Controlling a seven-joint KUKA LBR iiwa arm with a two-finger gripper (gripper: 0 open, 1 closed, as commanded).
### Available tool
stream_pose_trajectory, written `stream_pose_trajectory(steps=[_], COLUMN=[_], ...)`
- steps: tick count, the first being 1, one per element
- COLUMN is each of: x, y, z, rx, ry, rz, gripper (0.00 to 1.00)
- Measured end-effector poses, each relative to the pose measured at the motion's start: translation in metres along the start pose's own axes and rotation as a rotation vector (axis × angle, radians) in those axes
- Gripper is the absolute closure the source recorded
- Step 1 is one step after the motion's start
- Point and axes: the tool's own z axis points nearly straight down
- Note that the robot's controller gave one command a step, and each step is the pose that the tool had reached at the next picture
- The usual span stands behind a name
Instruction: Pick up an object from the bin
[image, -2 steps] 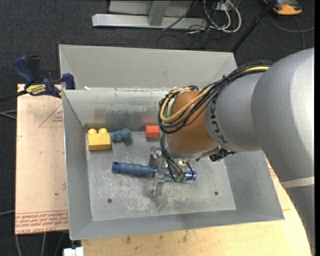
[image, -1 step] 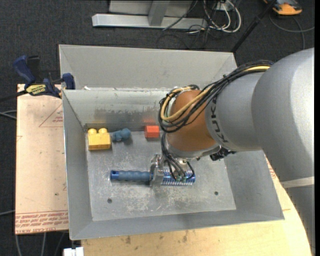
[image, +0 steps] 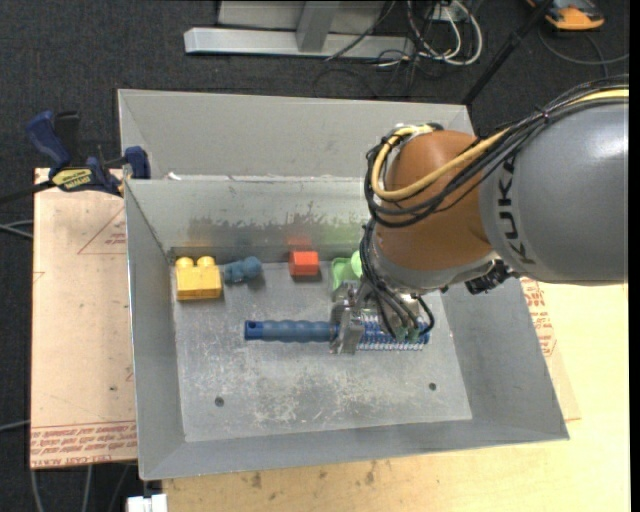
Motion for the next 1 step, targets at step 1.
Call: stream_pose_trajectory(steps=[1], x=[-0.0086], y=[0.0107], z=[-0.061], rx=[-0.001], ry=[0.001], rz=[-0.417], gripper=[1.0])
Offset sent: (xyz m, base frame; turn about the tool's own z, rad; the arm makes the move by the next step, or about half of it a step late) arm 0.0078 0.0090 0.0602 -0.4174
